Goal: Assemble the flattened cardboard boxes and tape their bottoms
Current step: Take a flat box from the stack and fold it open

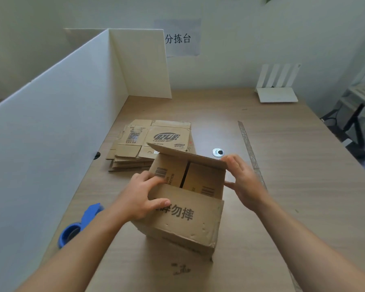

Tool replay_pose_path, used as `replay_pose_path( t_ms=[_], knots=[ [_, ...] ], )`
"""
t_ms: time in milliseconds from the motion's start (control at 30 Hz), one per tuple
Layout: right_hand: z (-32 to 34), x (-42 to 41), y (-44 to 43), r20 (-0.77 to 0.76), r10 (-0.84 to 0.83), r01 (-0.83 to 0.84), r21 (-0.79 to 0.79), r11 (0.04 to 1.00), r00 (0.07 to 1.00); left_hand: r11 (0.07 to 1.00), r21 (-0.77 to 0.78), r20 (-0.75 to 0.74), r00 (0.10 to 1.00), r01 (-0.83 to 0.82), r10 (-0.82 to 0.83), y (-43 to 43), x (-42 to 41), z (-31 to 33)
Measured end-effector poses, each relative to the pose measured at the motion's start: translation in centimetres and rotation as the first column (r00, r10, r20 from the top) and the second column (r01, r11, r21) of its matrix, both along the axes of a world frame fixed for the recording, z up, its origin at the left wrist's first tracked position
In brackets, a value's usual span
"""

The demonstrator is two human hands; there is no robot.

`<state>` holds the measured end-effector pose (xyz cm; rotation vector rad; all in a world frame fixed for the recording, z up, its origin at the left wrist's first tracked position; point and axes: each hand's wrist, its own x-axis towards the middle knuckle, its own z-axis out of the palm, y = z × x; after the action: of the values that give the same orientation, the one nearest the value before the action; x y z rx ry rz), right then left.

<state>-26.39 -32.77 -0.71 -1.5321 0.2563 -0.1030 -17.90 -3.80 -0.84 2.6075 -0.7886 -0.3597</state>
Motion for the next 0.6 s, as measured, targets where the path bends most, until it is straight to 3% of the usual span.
replay_pose_path(
  t_ms=[233, 433, 600],
  knots=[
    [-0.4, 0.9, 0.8, 0.022, -0.087, 0.088, -0.069, 0.994, 0.996, 0.964, -0.213, 0.029, 0.986, -0.157, 0.167, 0.2, -1.8, -1.7],
    [-1.3, 2.0, 0.9, 0.002, -0.138, 0.137, -0.126, 0.982, 0.99, 0.929, -0.29, 0.017, 0.969, -0.232, 0.247, 0.4, -3.7, -2.2],
    [-2.9, 1.0, 0.9, -0.116, -0.095, 0.09, -0.048, 0.995, 0.989, 0.78, -0.423, -0.075, 0.876, -0.46, 0.476, 0.1, -5.5, -3.2]
  ],
)
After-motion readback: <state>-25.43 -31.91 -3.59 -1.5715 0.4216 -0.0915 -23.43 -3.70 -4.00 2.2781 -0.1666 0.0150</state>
